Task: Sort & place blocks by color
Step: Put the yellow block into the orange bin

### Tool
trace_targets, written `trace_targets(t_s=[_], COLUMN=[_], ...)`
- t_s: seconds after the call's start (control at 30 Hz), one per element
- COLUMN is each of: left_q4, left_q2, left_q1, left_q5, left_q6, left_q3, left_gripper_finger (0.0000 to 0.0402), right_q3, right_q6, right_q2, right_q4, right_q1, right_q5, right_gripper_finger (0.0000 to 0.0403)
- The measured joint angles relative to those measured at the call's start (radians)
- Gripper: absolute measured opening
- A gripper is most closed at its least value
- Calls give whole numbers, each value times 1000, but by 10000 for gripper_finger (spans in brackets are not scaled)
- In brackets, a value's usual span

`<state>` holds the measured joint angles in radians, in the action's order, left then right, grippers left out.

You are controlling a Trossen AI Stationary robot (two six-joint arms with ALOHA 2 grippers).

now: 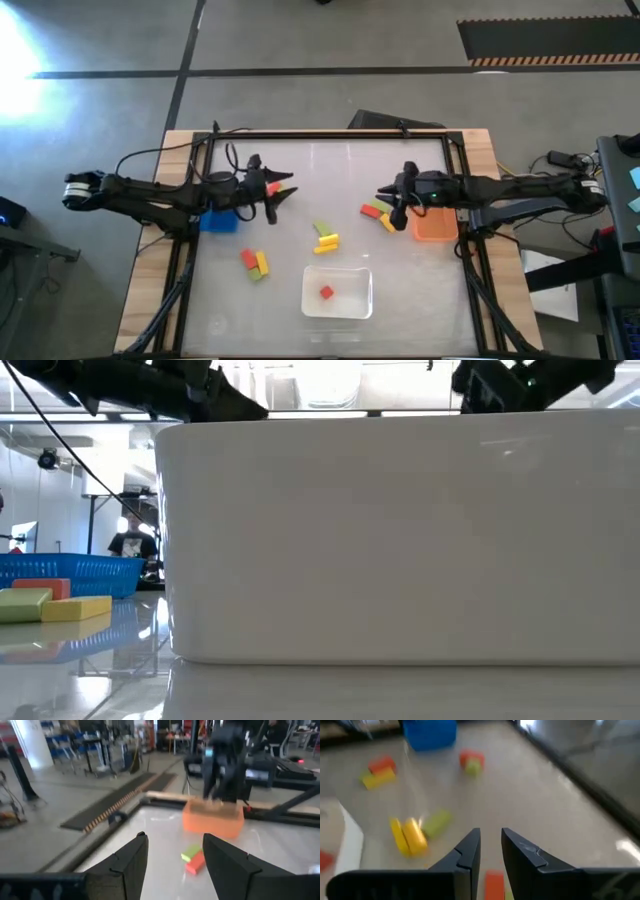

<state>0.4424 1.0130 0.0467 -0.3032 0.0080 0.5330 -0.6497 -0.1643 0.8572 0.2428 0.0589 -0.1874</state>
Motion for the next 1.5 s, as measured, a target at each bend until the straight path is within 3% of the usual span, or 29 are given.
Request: trace_targets(t_s=[0.27, 0.57, 0.8, 1.17, 1.4, 1.5], left_q4=[166, 178, 179, 219, 281, 285], left_q2=[-2, 2, 2, -3, -30, -40], left_q1=[0, 1, 1, 5, 26, 27], left_q5=[-20, -20, -47, -55, -143, -256], left_q6=[-1, -2, -2, 54, 250, 318], left_q3=[0, 0, 0, 7, 8, 2], left_gripper_finger=[173, 173, 173, 173, 173, 173], right_q3=[-164, -361, -411, -431, -560, -586], right_q6=[-22, -92, -199, -296, -463, -535], right_q2=[128, 263, 323, 332, 356, 377], right_q4=[239, 514, 665, 726, 840, 853], right_q1=[0, -4, -29, -28, -28, -25], right_q5=[-55, -60, -57, -40, -20, -21], right_gripper_finger=[65, 27, 9, 9, 65, 107])
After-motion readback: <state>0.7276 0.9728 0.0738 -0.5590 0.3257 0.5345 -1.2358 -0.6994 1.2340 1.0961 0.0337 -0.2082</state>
